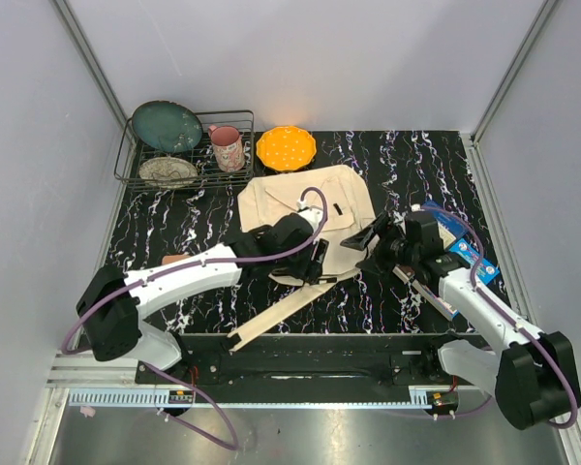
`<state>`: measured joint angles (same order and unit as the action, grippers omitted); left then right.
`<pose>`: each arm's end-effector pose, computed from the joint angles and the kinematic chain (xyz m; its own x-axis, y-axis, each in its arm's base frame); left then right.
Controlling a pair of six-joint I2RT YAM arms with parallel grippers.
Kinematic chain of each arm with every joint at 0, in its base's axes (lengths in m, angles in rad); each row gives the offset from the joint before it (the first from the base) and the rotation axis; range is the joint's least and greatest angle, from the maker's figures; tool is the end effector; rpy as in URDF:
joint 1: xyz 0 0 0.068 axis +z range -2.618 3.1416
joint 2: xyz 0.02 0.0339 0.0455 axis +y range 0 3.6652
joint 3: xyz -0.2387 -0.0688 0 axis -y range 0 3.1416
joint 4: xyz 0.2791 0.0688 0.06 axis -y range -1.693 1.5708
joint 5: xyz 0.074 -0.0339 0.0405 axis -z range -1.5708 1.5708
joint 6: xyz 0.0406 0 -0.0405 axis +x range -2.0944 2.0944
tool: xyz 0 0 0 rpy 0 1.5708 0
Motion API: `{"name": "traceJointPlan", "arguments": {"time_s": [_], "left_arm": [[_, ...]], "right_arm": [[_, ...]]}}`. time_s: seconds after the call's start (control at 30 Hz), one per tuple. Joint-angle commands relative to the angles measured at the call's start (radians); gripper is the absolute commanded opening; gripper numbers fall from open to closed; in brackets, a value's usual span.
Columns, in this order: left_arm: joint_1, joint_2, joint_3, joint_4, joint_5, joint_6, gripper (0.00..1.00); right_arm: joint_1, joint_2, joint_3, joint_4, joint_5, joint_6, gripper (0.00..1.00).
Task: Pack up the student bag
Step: Unzip the student bag at the center of the board.
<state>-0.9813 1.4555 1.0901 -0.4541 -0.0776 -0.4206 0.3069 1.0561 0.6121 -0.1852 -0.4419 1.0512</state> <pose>0.1987 -0.2915 0.2233 -0.6972 0.3102 -0.6462 0.5637 0.7941 -0.2270 0.2520 0.0981 0.1904 -0.8017 0.5690 -0.1830 0.1877 0.5303 0.8268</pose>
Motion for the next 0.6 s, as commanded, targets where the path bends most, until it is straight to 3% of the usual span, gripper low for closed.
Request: {"name": "traceJointPlan", "arguments": {"time_s": [0.0,0.03,0.1,0.3,0.43,0.57], "left_arm": [[0.001,-0.044,-0.034,0.043,0.009,-0.02,0.73],[0.003,-0.097,-0.059,0.046,-0.025,-0.035,0.88],[0.012,-0.159,-0.14,0.066,-0.097,-0.09,0.99],[0.164,-0.267,-0.304,0.095,-0.074,-0.213,0.99],[0.266,-0.283,-0.409,0.184,0.013,-0.251,0.99],[0.283,-0.259,-0.458,0.317,0.068,-0.264,0.99]], "right_arm": [[0.009,0.013,-0.022,0.029,0.049,0.079,0.87],[0.018,0.018,-0.015,0.026,0.048,0.06,0.86],[0.04,0.024,0.02,-0.029,0.08,0.018,0.84],[0.233,0.053,0.104,-0.187,0.245,-0.102,0.79],[0.359,0.108,0.097,-0.142,0.308,-0.082,0.74],[0.451,0.194,0.075,0.005,0.368,-0.086,0.71]]}}
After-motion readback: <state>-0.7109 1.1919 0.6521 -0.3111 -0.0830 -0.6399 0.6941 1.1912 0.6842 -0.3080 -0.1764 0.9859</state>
